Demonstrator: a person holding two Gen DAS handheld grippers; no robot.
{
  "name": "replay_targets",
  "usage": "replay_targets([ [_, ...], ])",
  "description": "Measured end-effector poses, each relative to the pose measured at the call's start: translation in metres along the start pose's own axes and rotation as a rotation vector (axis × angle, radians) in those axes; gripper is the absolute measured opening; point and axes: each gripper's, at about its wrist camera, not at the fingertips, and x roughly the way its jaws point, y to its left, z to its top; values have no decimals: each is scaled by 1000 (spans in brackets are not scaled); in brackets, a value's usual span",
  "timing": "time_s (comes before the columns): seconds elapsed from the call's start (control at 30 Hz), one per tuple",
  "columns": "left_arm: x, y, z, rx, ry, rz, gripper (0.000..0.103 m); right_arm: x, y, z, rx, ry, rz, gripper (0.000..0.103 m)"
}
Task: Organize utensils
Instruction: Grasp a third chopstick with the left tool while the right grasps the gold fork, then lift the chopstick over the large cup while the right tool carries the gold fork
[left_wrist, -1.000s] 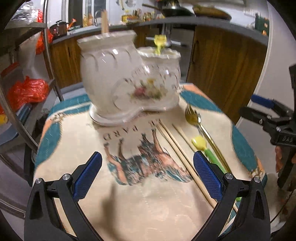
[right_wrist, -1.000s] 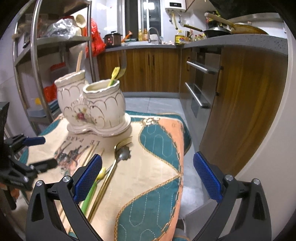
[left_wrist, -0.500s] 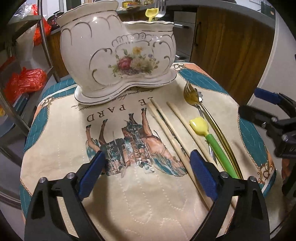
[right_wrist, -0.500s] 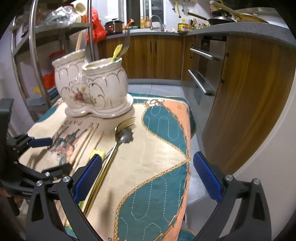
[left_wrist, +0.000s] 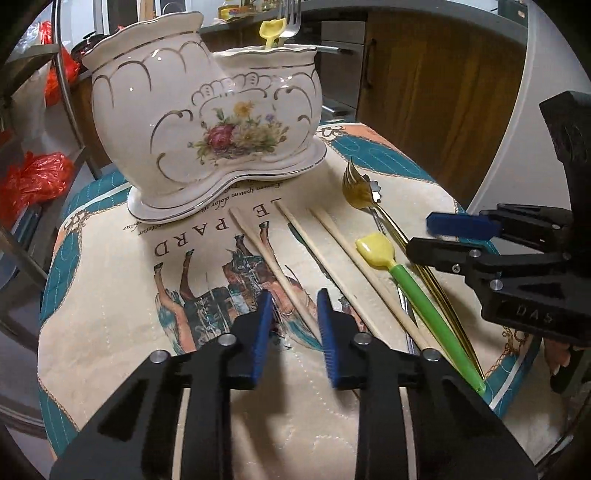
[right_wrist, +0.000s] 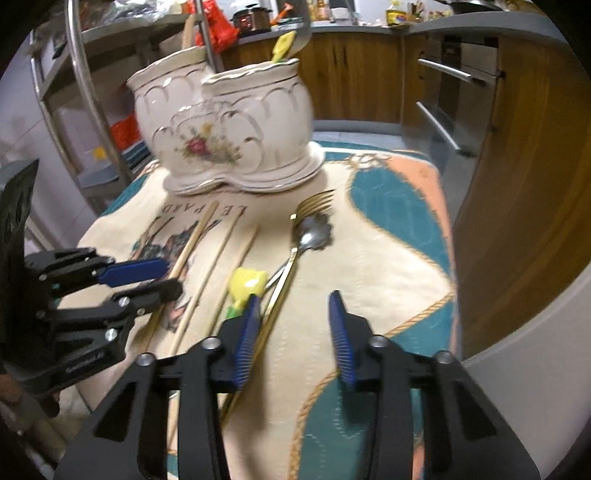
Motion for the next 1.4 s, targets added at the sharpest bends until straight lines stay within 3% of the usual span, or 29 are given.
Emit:
replay_targets([
  [0.07,1,1,1,4,5,-10,16,3,6,0,-18,16,5,25],
  [0.4,-1,10,5,54,55,-42,15,7,7,8,-31,55,-34,8],
  [0.5,-5,15,2,86,69,-19,9,5,2,7,-37,63,-52,8],
  [0.9,-2,26,6,18,88,-34,10,22,1,25,-60,98,-52,12],
  [1.1,4,22,8,41,64,-7,5,26,-3,27,-52,74,-27,7],
  [1.4,-17,30,4,52,-6,-42,4,-5,-6,22,-22,-34,-10,7],
])
